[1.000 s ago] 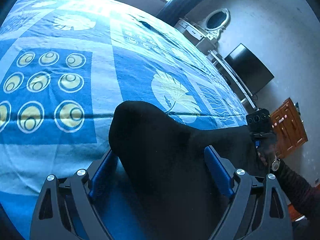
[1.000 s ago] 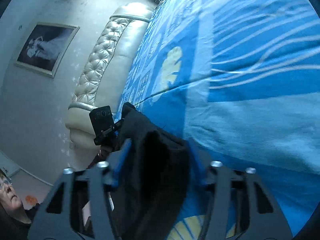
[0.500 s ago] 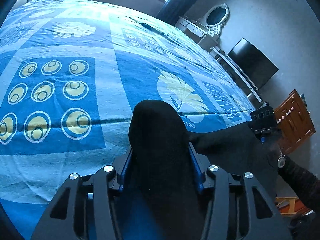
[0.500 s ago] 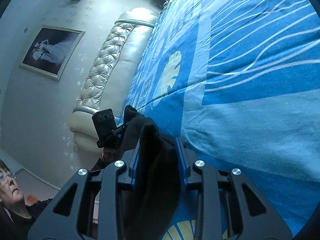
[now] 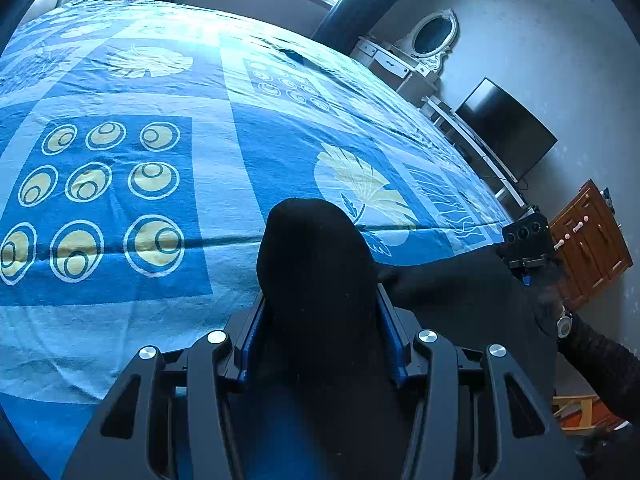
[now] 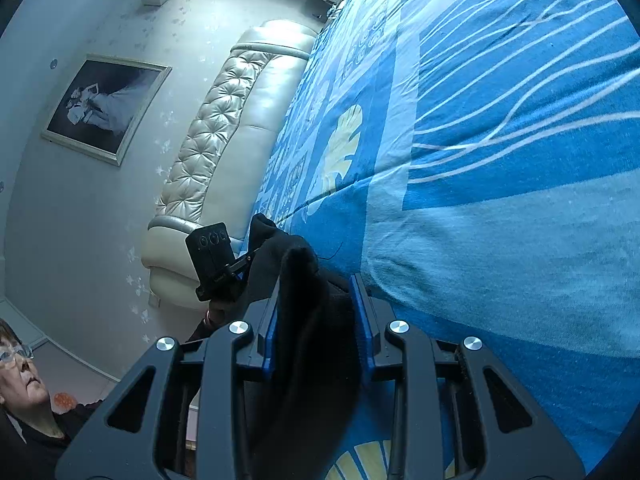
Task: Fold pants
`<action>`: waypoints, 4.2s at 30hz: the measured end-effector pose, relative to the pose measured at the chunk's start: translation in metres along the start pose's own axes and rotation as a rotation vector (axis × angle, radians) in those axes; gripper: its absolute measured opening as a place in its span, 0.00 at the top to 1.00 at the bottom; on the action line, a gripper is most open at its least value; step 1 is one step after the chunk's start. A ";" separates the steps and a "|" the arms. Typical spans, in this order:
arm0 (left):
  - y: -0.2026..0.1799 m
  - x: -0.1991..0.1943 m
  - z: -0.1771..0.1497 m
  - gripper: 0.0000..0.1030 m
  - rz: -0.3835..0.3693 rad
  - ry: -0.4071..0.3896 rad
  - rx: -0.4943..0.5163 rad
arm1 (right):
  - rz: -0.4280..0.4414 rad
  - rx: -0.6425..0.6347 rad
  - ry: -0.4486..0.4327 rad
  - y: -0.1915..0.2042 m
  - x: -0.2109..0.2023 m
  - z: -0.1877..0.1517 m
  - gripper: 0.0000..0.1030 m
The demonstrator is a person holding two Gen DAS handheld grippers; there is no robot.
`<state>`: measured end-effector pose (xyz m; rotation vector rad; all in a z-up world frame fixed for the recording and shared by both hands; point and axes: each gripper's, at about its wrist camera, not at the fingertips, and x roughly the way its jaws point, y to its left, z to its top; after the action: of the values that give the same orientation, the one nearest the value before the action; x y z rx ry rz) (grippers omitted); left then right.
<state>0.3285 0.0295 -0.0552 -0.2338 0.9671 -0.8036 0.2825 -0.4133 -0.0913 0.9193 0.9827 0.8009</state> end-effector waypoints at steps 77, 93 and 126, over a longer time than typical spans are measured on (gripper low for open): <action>-0.050 -0.048 -0.105 0.25 -0.007 -0.075 -0.073 | 0.012 0.098 -0.021 0.020 -0.036 -0.123 0.62; -0.058 -0.042 -0.104 0.16 0.050 -0.079 -0.089 | 0.059 0.146 -0.109 0.016 -0.056 -0.133 0.44; -0.082 -0.078 -0.129 0.16 0.354 -0.119 -0.203 | -0.516 0.087 -0.305 0.072 -0.060 -0.165 0.23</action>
<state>0.1583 0.0481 -0.0362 -0.2732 0.9441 -0.3638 0.0980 -0.3933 -0.0506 0.7834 0.9307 0.1770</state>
